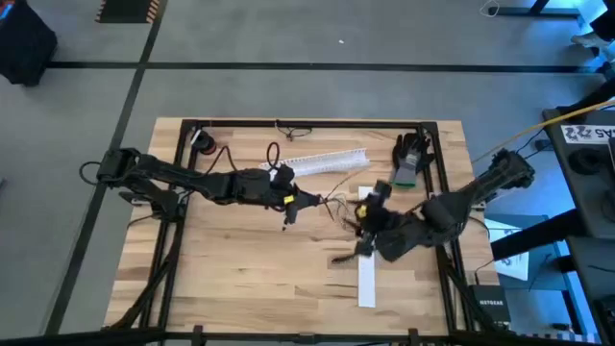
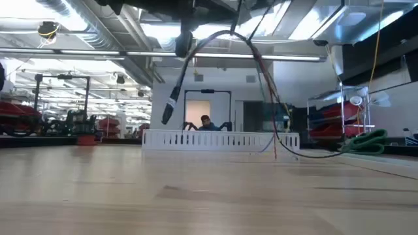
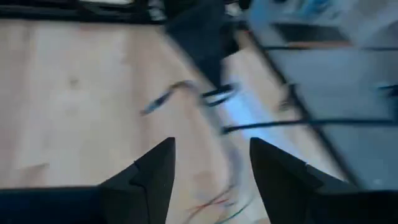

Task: Ziptie cables
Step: Wrap the black zip-tie around the cable wires

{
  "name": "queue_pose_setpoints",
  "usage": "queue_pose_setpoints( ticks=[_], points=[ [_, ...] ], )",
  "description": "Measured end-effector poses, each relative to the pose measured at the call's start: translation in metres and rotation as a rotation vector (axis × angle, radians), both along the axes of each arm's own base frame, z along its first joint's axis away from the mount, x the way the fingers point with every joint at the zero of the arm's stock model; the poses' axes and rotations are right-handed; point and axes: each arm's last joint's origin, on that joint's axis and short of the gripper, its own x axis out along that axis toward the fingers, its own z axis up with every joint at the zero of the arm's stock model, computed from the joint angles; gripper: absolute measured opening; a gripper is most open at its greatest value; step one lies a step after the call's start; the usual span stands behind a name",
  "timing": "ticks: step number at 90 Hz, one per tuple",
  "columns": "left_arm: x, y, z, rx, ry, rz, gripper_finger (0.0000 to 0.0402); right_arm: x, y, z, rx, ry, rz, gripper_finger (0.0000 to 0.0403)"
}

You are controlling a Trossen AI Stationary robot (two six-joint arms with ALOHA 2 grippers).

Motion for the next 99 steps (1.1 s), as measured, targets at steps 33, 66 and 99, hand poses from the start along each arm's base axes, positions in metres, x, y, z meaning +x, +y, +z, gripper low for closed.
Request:
queue_pose_setpoints(
  ticks=[33,66,99],
  points=[
    [0.0,-0.005,0.002,-0.049,-0.015,-0.008,0.0,0.038,-0.047,-0.001,0.069,-0.052,0.282,0.0147],
    [0.0,-0.004,0.001,-0.052,-0.014,0.005,0.0,0.045,-0.06,-0.001,0.094,-0.056,0.362,0.0015],
    [-0.004,-0.007,-0.012,-0.087,0.125,0.095,0.0,0.032,-0.066,0.029,-0.065,-0.032,0.298,0.0001]
  ],
)
